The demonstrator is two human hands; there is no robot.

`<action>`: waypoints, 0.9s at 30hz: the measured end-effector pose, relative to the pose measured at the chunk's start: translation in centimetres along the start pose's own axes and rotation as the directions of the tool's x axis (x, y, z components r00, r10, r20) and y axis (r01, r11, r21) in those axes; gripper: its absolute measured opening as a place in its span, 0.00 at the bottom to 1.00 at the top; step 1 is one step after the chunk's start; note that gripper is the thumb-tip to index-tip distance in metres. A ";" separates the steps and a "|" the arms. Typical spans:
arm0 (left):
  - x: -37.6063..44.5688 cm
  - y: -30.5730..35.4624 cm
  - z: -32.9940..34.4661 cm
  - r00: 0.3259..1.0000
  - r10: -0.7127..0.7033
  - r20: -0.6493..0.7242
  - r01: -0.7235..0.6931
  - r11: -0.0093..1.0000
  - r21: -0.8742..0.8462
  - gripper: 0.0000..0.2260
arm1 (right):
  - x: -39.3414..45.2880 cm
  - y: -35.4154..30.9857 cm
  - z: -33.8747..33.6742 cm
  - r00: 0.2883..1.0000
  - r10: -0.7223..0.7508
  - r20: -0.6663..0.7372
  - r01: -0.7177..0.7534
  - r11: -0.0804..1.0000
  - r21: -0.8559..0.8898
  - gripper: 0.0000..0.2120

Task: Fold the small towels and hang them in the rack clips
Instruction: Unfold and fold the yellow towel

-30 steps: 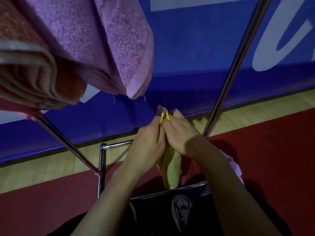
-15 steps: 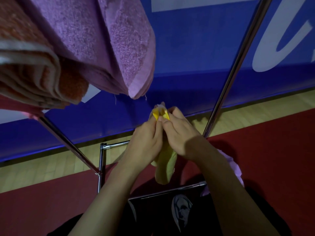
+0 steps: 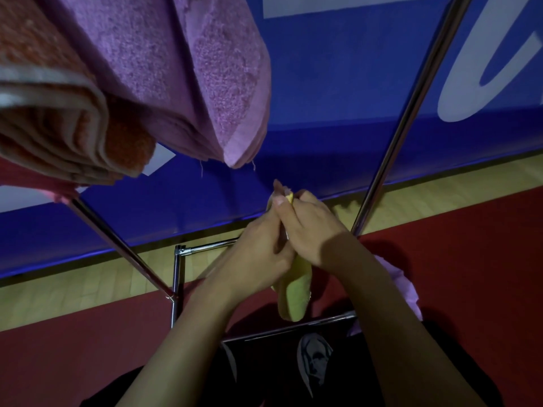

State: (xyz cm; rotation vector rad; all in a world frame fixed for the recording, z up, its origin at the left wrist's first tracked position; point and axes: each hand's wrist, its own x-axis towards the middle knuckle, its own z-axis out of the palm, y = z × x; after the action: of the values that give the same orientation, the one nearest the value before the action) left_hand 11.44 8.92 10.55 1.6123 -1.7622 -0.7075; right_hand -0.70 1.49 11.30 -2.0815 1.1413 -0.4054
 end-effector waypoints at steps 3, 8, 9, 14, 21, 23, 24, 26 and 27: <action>0.2 0.2 0.1 0.999 -0.045 0.005 0.045 0.999 -0.017 0.33 | 0.2 0.5 0.1 0.998 -0.016 -0.054 0.015 1.000 -0.024 0.23; 0.2 0.4 -0.5 0.997 -0.079 -0.005 0.078 0.993 -0.083 0.40 | 0.5 0.9 -0.7 0.968 -0.099 -0.232 0.096 0.995 -0.027 0.19; 0.2 0.4 -0.5 0.997 -0.080 -0.008 0.079 0.993 -0.082 0.39 | 0.5 1.1 -0.9 0.958 -0.116 -0.261 0.114 0.993 -0.022 0.18; 0.3 -0.3 -1.3 0.993 -0.113 -0.017 0.108 0.976 -0.189 0.32 | 0.7 2.1 -1.4 0.935 -0.255 -0.248 0.248 0.967 -0.059 0.13; 0.5 -0.8 -2.2 0.959 -0.067 -0.274 0.072 0.997 0.008 0.15 | 0.2 1.6 -2.4 0.919 -0.342 -0.198 0.347 0.938 -0.008 0.17; 0.4 -0.9 -2.0 0.971 -0.034 -0.237 0.044 0.998 0.037 0.16 | 0.2 1.6 -2.3 0.922 -0.340 -0.182 0.348 0.937 0.013 0.16; 0.3 -1.0 -2.0 0.975 -0.039 -0.219 0.045 0.999 0.024 0.17 | 0.3 1.6 -2.2 0.924 -0.339 -0.178 0.348 0.937 0.021 0.15; 0.3 -0.8 -2.0 0.977 -0.049 -0.207 0.044 0.999 -0.030 0.19 | 0.2 1.5 -2.2 0.924 -0.329 -0.193 0.343 0.939 0.041 0.12; 0.3 -0.7 -2.0 0.976 -0.050 -0.210 0.040 0.998 -0.052 0.19 | 0.1 1.5 -2.3 0.925 -0.322 -0.204 0.338 0.940 0.052 0.11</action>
State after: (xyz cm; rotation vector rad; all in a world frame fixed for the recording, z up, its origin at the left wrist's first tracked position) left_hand 13.38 8.59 11.30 1.6359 -1.5500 -0.5714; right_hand -2.84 -0.16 11.77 -2.1972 0.8573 -0.8194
